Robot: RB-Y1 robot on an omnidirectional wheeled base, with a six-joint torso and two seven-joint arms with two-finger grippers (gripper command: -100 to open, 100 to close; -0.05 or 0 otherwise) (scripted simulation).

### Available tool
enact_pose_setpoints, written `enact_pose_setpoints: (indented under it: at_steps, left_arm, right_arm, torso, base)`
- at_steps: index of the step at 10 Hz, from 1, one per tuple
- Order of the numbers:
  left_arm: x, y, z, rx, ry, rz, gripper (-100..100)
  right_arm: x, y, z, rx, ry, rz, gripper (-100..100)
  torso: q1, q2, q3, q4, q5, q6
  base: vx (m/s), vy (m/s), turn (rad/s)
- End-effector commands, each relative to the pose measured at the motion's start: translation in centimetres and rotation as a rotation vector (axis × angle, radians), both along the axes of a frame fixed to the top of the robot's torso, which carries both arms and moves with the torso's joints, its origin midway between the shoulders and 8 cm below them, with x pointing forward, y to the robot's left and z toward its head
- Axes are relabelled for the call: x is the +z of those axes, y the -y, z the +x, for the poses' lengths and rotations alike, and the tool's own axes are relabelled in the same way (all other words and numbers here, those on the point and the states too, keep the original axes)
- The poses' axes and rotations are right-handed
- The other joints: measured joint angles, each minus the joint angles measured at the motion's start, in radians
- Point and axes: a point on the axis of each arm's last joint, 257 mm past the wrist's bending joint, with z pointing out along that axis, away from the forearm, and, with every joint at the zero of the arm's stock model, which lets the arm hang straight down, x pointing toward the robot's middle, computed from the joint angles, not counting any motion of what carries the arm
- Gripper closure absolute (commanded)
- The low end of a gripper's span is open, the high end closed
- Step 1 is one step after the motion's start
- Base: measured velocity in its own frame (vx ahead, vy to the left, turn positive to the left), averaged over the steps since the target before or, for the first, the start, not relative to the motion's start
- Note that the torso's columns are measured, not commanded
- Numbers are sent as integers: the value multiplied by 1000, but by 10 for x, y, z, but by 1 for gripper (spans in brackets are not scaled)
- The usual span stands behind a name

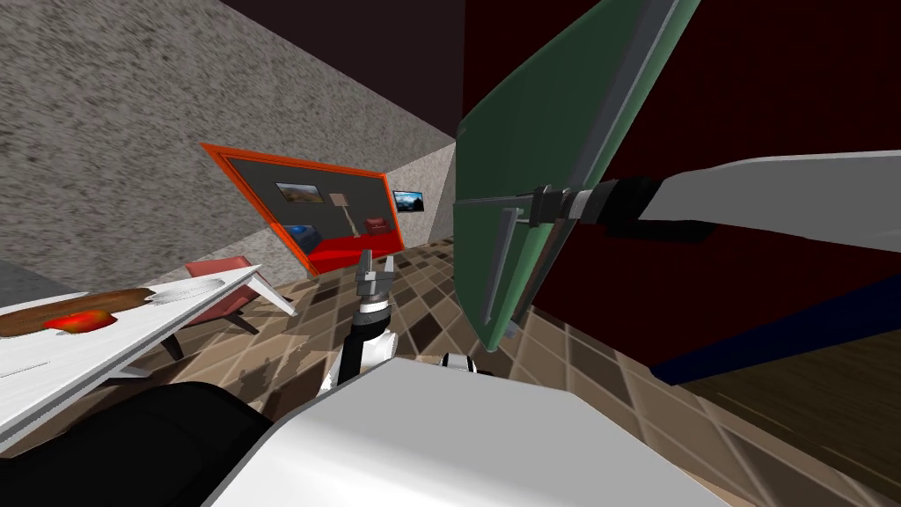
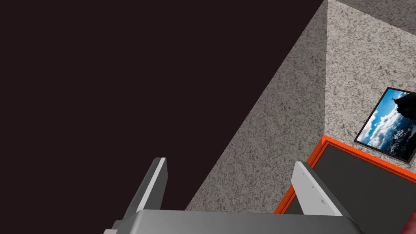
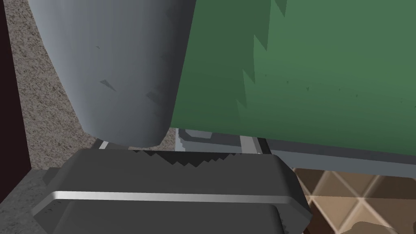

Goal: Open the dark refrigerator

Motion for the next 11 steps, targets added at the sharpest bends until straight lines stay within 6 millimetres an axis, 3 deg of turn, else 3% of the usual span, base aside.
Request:
enact_pose_setpoints:
  at_steps: [1, 2, 3, 6, 7, 11]
  left_arm:
    - [0, 0, 0, 0, 0, 0, 0]
    - [0, 0, 0, 0, 0, 0, 0]
    - [0, 0, 0, 0, 0, -1, 0]
    - [0, 0, 0, 0, 0, 0, 0]
    - [0, 0, 0, 0, 0, 0, 0]
    - [0, 0, 0, 0, 0, 0, 0]
  right_arm:
    - [-2, 15, -1, -35, 15, -28, 100]
    - [-5, 30, -2, -70, 29, -55, 100]
    - [-5, 30, -2, -70, 29, -55, 100]
    - [-8, 60, -6, -138, 57, -105, 100]
    - [-8, 60, -6, -138, 57, -105, 100]
    - [-13, 106, -18, -238, 94, -170, 100]
  torso:
    - [4, -1, 5, 1, 0, 16]
    - [2, -6, 3, 1, 3, 23]
    - [1, -10, 1, 1, 5, 27]
    - [-8, -18, -5, -1, 4, 25]
    - [-7, -17, -4, -1, 4, 28]
    - [-6, -16, -3, -1, 5, 26]
  base:
    - [15, 252, -100]
    - [19, 303, -85]
    - [41, 267, -73]
    - [21, 272, -84]
    - [13, 274, -74]
    - [10, 313, -101]
